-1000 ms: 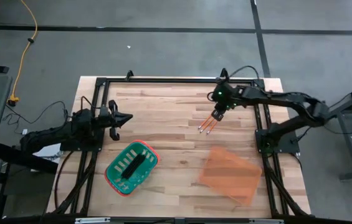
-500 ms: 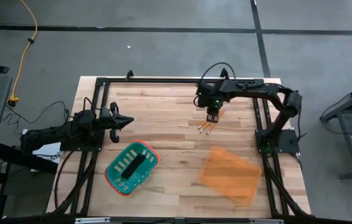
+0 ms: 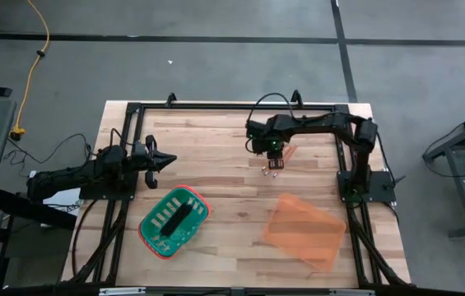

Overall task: Sort pens & pencils
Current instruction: Put the top orange pencil into the orange bin

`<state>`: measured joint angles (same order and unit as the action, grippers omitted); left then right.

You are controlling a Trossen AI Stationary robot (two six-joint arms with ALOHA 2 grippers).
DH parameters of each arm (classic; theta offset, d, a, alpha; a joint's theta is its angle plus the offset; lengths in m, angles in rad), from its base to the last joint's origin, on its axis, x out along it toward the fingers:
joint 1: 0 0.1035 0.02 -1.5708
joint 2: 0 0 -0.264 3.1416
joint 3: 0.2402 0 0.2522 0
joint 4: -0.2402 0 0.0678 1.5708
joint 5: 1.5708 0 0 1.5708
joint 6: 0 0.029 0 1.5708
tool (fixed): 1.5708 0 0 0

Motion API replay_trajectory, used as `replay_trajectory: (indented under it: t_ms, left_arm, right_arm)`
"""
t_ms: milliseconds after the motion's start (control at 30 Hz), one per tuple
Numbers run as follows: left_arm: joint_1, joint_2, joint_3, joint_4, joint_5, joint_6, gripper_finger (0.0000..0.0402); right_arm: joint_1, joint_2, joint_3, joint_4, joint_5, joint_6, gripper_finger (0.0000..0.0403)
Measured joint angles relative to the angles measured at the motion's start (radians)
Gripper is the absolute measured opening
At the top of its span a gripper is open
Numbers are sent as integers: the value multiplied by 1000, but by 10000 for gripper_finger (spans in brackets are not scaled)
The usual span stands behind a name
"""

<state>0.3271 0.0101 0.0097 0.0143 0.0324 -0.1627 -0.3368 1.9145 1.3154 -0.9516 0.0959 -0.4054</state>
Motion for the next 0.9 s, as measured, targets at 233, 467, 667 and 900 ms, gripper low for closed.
replay_trajectory:
  t_ms: [233,467,667,900]
  left_arm:
    - [0,0,0,0,0,0,1]
    - [0,0,0,0,0,0,1]
    - [0,0,0,0,0,0,1]
    - [0,0,0,0,0,0,1]
  right_arm:
    - [41,23,-1,-73,9,11,108]
    - [58,22,-5,-47,57,-4,108]
    - [44,22,-50,42,33,-45,108]
    - [22,20,-94,76,15,-60,108]
